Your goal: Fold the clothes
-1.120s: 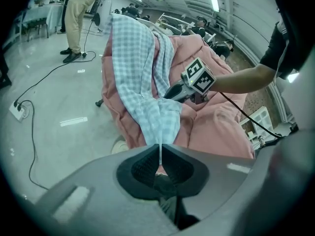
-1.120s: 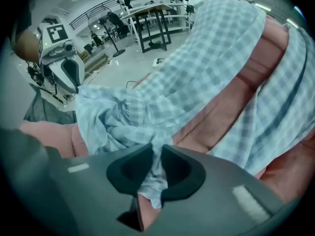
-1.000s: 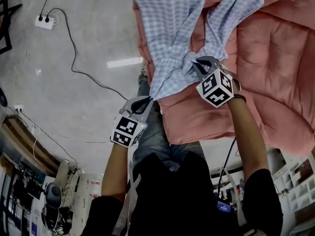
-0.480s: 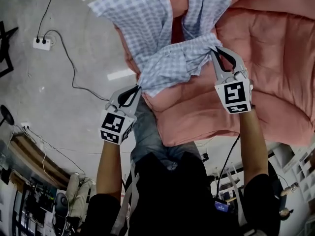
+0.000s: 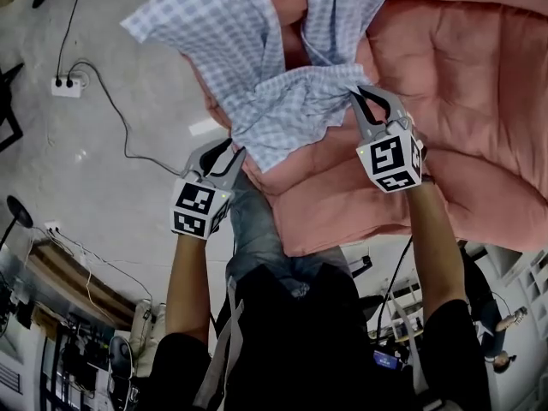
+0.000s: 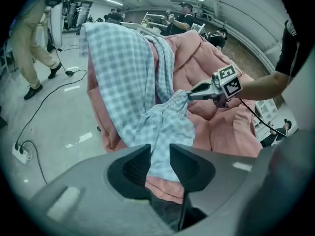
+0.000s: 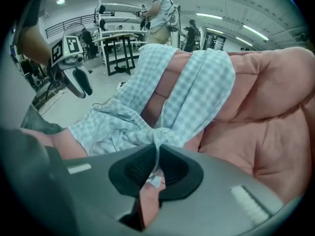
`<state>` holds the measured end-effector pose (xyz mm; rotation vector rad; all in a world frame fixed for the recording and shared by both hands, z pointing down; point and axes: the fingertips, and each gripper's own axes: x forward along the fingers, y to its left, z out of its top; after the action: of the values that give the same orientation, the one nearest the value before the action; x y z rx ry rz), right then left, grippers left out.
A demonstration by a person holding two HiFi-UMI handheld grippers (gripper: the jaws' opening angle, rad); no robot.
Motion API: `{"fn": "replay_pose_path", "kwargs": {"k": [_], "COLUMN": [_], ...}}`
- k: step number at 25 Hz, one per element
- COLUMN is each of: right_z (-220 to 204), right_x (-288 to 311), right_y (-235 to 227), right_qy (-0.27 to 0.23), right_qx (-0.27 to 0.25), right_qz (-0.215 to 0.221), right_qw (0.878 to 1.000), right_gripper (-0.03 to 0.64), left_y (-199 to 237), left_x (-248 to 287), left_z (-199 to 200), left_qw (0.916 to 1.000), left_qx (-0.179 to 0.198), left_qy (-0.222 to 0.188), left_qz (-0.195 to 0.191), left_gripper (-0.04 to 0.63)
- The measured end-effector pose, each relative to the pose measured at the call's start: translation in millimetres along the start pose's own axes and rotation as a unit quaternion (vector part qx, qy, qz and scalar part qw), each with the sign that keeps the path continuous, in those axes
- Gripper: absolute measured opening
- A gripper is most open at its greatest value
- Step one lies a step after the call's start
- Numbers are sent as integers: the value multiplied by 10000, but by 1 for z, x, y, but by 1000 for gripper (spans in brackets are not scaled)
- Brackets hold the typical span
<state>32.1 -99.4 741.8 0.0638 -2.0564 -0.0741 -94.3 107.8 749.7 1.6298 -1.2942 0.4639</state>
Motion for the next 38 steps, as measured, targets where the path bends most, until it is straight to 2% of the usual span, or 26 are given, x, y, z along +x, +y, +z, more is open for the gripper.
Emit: {"fn": "replay_pose_path", "kwargs": {"k": [3,10,14,18,22,26,29,35,38], "right_z": [-6,-17,-25,-42,-56,-67,-76,-85,-85], "right_x": [0,-3,-4,-2,-6,-2,0,-4,-3], "right_y": [2,14,28,35,35,35,33,19,19], "right_qy": [8,193,432,677,759,742,770,773,780], "right_qx": [35,50,-200,-254,-35,87,103,140,149], "right_qz": [47,128,185,246,288,353,385,409,405], "right_qw": [10000,9997,9987,9971,9967,9966,9962,9961,9960], "right_gripper": [31,31,31,31,31,31,31,31,31], "left_y": [3,18,22,23,19,19,20,14,10], "left_x": [3,19,29,48,73,92,104,123,125], "left_z": [10,62,88,96,92,77,74,75,73], "left_qw": [9999,9987,9967,9938,9884,9814,9814,9815,9793], "left_qx": [155,450,721,1082,1474,1773,1746,1668,1748], "left_qy": [32,-223,-304,-126,327,733,802,937,1014], "left_qz": [-31,-85,-225,-222,-147,-99,-8,116,124], "left_gripper": [153,150,59,12,15,46,60,155,189]}}
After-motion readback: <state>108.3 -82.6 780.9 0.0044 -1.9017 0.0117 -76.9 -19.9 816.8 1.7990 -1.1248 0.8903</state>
